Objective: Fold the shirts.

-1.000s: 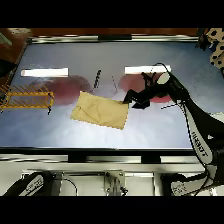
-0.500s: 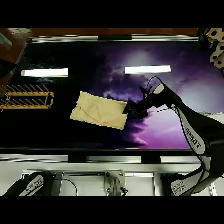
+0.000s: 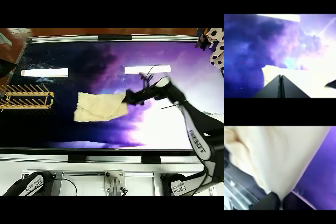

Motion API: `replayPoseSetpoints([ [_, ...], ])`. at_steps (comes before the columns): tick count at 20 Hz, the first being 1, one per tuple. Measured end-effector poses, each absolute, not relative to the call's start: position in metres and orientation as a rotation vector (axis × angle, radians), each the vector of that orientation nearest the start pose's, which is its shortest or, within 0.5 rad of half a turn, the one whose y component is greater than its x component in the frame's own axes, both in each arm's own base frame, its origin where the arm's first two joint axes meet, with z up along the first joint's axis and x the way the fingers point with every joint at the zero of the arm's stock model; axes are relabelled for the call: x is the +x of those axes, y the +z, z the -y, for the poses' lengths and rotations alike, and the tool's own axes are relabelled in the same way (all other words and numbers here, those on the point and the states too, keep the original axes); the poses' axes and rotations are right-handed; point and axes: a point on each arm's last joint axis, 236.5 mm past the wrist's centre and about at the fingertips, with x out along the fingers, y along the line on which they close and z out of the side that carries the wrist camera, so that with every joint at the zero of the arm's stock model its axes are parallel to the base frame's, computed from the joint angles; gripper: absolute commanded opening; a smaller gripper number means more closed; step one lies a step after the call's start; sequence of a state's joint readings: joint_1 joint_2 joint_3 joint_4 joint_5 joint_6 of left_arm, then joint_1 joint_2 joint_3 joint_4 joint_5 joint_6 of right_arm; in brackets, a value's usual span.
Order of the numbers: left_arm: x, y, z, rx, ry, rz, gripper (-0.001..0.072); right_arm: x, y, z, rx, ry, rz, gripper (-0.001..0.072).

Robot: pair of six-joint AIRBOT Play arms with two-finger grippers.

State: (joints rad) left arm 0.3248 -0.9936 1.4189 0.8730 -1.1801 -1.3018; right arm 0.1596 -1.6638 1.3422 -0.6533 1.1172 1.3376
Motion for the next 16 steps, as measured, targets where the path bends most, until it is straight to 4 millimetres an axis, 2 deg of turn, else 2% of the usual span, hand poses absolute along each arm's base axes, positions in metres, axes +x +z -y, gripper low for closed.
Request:
replayPoseSetpoints([
  [3,0.390,0.270,0.017,-0.338,-0.290,-0.587,0.0030,0.450,0.086,-0.199,0.658,0.664,-1.148,0.0071],
  [5,0.390,0.270,0.017,-0.335,-0.291,-0.586,0.0030,0.454,0.140,-0.159,0.666,0.609,-1.071,0.0071],
  [7,0.390,0.270,0.017,-0.334,-0.291,-0.585,0.0030,0.447,0.183,-0.112,0.649,0.524,-1.014,0.0071],
  [10,0.390,0.270,0.017,-0.331,-0.292,-0.585,0.0030,0.427,0.229,-0.037,0.609,0.360,-0.952,0.0071],
  [11,0.390,0.270,0.017,-0.331,-0.292,-0.585,0.0030,0.420,0.238,-0.015,0.602,0.305,-0.938,0.0071],
  [14,0.390,0.270,0.017,-0.331,-0.292,-0.585,0.0030,0.399,0.260,0.048,0.598,0.157,-0.886,0.0071],
  [16,0.390,0.270,0.017,-0.330,-0.292,-0.585,0.0030,0.387,0.266,0.082,0.598,0.076,-0.862,0.0071],
])
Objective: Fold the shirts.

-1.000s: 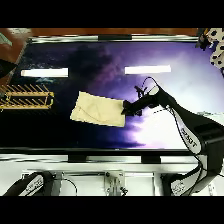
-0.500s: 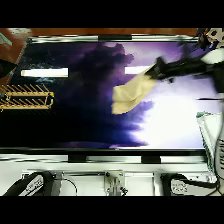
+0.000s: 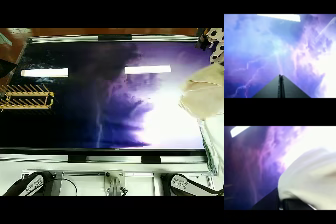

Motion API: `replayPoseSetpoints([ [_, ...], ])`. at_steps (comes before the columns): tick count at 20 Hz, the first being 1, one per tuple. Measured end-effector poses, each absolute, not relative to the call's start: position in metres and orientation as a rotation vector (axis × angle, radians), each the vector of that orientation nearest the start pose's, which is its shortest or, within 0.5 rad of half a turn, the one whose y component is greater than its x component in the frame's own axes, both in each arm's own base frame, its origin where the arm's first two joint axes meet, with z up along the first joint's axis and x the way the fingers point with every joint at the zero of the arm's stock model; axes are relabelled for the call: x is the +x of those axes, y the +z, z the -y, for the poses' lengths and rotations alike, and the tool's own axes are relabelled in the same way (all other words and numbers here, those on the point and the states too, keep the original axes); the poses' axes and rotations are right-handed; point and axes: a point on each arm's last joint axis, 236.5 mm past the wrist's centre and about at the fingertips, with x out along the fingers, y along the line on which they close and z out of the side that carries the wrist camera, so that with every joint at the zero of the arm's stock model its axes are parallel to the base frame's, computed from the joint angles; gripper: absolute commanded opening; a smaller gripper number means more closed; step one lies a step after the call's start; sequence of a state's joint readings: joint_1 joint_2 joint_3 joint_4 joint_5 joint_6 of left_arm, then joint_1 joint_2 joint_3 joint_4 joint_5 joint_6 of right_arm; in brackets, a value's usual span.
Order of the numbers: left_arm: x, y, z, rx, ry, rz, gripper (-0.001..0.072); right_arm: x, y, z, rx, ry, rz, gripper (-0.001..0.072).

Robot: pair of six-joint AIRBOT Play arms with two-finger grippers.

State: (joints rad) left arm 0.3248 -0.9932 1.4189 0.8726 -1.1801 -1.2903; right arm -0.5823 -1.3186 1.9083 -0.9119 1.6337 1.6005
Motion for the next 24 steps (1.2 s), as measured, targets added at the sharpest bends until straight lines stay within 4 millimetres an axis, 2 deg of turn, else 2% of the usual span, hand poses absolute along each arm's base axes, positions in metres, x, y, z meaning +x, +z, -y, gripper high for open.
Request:
replayPoseSetpoints([
  [3,0.390,0.270,0.017,-0.331,-0.292,-0.585,0.0030,0.375,0.270,0.120,0.593,-0.004,-0.828,0.0071],
  [5,0.390,0.270,0.017,-0.331,-0.293,-0.585,0.0030,0.372,0.271,0.136,0.585,-0.035,-0.809,0.0071],
  [8,0.390,0.270,0.017,-0.331,-0.293,-0.585,0.0030,0.381,0.279,0.147,0.562,-0.024,-0.745,0.0071],
  [12,0.390,0.270,0.017,-0.332,-0.293,-0.585,0.0030,0.406,0.306,0.151,0.518,0.049,-0.585,0.0070],
  [14,0.389,0.270,0.018,-0.335,-0.295,-0.589,0.0030,0.415,0.312,0.159,0.482,0.052,-0.533,0.0070],
  [16,0.388,0.271,0.021,-0.351,-0.306,-0.588,0.0030,0.419,0.310,0.170,0.423,0.038,-0.520,0.0070],
  [19,0.387,0.274,0.027,-0.372,-0.327,-0.585,0.0030,0.420,0.294,0.194,0.290,-0.023,-0.552,0.0070],
  [24,0.387,0.275,0.036,-0.384,-0.351,-0.587,0.0030,0.408,0.272,0.242,0.074,-0.151,-0.636,0.0070],
])
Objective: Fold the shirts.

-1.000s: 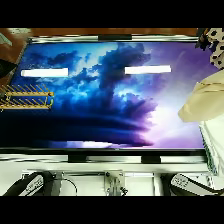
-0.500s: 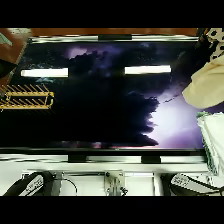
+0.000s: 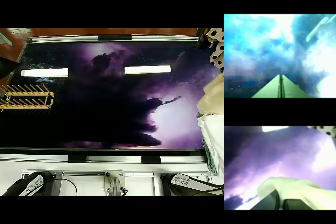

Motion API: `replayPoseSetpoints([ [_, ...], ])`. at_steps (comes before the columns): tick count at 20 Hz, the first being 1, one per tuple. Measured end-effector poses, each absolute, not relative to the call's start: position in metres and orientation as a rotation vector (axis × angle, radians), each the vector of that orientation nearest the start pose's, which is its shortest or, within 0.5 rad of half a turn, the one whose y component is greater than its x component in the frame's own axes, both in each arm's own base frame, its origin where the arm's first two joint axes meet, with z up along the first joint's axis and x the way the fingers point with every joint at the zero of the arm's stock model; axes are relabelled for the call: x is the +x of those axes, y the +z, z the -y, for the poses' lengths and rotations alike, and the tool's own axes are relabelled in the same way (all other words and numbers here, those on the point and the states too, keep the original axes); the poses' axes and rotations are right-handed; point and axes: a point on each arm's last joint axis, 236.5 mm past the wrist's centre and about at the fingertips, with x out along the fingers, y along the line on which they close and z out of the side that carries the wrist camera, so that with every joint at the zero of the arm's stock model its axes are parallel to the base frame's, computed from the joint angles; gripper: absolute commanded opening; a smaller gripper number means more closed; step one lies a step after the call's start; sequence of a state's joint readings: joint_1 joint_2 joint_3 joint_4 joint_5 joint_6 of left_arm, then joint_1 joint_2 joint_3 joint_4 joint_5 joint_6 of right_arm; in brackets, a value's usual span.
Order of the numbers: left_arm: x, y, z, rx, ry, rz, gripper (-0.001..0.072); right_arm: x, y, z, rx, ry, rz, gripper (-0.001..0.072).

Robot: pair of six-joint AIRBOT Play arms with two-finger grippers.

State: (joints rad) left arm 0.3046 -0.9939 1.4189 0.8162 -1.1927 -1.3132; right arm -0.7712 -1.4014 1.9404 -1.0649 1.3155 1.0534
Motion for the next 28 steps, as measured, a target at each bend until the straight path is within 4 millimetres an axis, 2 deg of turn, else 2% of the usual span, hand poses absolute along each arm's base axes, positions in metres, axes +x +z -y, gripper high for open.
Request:
replayPoseSetpoints([
  [2,0.387,0.276,0.041,-0.382,-0.365,-0.588,0.0030,0.398,0.267,0.259,0.040,-0.194,-0.665,0.0070],
  [5,0.386,0.276,0.048,-0.378,-0.382,-0.590,0.0030,0.372,0.260,0.276,0.032,-0.241,-0.724,0.0070],
  [10,0.389,0.277,0.051,-0.378,-0.386,-0.581,0.0030,0.319,0.280,0.289,0.030,-0.367,-0.751,0.0070],
  [13,0.391,0.279,0.049,-0.379,-0.380,-0.570,0.0030,0.287,0.277,0.292,0.095,-0.434,-0.803,0.0071],
  [17,0.392,0.280,0.049,-0.372,-0.379,-0.562,0.0031,0.239,0.242,0.300,0.229,-0.546,-0.958,0.0071],
  [23,0.393,0.280,0.048,-0.365,-0.380,-0.557,0.0031,0.163,0.158,0.295,0.390,-0.713,-1.271,0.0071],
  [26,0.393,0.280,0.048,-0.363,-0.380,-0.556,0.0030,0.121,0.124,0.291,0.427,-0.814,-1.425,0.0071],
  [28,0.393,0.280,0.048,-0.363,-0.380,-0.556,0.0031,0.103,0.106,0.286,0.448,-0.843,-1.504,0.0071],
])
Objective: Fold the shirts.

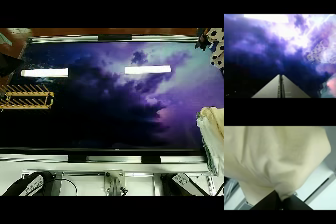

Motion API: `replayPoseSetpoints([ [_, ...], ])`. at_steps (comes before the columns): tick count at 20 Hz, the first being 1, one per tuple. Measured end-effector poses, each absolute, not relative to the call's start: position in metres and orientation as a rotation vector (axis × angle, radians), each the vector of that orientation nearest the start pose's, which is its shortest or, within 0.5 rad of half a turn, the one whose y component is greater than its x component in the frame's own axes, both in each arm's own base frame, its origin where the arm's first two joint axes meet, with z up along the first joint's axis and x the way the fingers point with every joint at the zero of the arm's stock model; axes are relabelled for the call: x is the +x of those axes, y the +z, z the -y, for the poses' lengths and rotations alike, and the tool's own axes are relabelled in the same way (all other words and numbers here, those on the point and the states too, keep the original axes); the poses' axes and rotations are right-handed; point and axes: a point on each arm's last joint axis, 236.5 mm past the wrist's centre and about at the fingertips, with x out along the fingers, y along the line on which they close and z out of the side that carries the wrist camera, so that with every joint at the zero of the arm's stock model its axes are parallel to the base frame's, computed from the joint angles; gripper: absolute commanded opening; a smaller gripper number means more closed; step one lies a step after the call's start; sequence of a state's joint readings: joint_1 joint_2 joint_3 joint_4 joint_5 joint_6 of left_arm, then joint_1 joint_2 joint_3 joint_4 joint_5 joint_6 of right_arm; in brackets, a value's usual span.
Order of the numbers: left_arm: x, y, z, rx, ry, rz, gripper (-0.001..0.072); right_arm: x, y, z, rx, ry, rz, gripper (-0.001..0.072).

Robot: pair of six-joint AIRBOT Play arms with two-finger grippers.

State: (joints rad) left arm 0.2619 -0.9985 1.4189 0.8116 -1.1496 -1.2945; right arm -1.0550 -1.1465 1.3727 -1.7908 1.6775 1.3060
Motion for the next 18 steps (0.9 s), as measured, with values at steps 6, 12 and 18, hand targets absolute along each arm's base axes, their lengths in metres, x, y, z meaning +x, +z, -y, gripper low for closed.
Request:
replayPoseSetpoints([
  [6,0.393,0.281,0.048,-0.362,-0.380,-0.554,0.0031,0.063,0.063,0.285,0.533,-0.931,-1.593,0.0083],
  [12,0.397,0.284,0.046,-0.365,-0.369,-0.534,0.0030,0.044,0.054,0.304,0.564,-1.040,-1.524,0.0637],
  [18,0.412,0.263,0.047,-0.352,-0.384,-0.577,0.0028,0.121,0.055,0.297,0.553,-0.837,-1.314,0.0636],
])
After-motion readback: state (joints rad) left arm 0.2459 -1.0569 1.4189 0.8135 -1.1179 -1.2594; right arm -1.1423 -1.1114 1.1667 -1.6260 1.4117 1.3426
